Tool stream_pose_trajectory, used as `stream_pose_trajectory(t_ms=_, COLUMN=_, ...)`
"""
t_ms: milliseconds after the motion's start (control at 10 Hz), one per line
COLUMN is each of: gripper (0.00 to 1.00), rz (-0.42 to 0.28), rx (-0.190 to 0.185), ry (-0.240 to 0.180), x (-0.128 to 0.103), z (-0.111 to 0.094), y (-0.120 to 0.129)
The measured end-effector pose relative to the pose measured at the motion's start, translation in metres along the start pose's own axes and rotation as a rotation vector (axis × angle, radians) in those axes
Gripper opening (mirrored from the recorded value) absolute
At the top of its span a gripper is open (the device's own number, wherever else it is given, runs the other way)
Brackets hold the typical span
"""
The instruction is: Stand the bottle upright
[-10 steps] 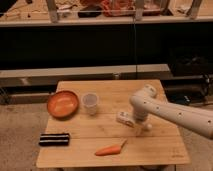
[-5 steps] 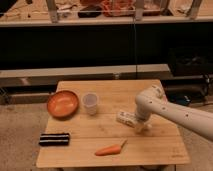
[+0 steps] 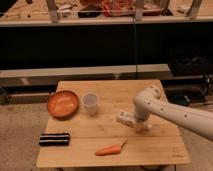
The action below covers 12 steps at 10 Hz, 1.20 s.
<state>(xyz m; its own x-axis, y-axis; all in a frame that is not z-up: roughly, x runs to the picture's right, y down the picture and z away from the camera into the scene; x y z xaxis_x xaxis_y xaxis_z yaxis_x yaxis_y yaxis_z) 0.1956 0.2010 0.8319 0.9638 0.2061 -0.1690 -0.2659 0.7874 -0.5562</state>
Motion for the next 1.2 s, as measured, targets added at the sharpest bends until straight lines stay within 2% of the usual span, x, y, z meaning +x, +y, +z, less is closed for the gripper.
stream_pose_trajectory(t_ms=600, gripper=0.46, rz=0.003, rx=0.002, ry=0.003, x=0.0022, z=0.0007, y=-0.0018)
stream_pose_trajectory(t_ms=700, gripper=0.44, rz=0.003, rx=-0.001, ry=0.000, x=0.0026, z=0.0007, y=-0.0023)
stream_pose_trajectory(t_ms=1000, gripper=0.29, rz=0.010, rx=-0.010, ry=-0.012, x=0.0065, z=0.0009, y=-0.0034)
stream_pose_trajectory(t_ms=1200, gripper=0.29, rz=0.005, rx=-0.009, ry=-0.008, x=0.0075, z=-0.0014, y=-0.0022)
